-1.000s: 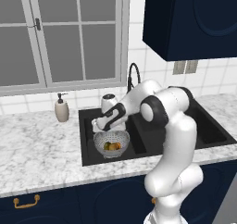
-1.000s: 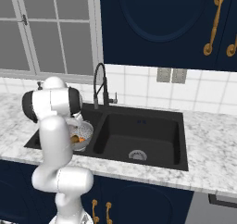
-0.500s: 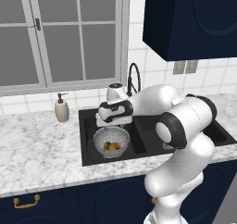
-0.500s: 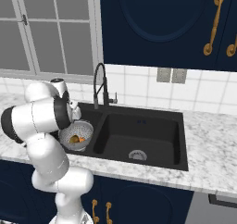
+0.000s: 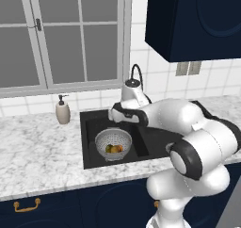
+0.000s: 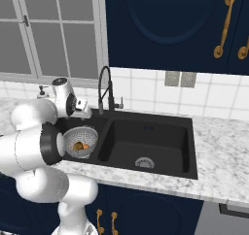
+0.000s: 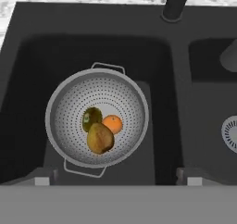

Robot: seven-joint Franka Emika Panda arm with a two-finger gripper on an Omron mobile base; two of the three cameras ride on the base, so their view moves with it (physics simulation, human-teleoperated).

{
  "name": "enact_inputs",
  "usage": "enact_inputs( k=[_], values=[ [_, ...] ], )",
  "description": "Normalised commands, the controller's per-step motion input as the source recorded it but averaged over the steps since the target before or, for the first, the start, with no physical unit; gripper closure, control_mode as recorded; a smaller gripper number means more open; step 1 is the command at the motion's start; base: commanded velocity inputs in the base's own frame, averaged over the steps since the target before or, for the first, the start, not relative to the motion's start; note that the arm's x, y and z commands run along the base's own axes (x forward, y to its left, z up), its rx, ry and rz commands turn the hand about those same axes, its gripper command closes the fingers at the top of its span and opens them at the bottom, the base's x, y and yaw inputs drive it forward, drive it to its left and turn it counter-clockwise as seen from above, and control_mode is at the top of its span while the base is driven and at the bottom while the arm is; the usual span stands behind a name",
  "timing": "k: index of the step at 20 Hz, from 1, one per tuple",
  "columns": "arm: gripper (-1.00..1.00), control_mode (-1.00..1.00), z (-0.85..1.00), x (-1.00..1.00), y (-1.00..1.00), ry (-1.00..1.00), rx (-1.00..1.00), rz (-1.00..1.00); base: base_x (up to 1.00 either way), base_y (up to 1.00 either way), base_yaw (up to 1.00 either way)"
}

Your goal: Put the colander in the sink, put the pear, kiwi, tangerine in the colander, and turn on the sink faucet and pour water over the colander.

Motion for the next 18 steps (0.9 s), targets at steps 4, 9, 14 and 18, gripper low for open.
enact_inputs(
  k=[4,9,14,18],
  values=[
    [-1.0,-1.0,0.61,0.0,-0.37,-0.03,0.0,0.0,0.0,0.0,0.0],
    [-1.0,-1.0,0.37,0.0,-0.43,-0.08,0.0,0.0,0.0,0.0,0.0],
    [-1.0,-1.0,0.31,0.04,-0.46,-0.25,0.0,0.0,0.0,0.0,0.0],
    [-1.0,-1.0,0.23,0.2,-0.39,-0.2,0.03,0.0,0.0,0.0,0.0]
  ],
)
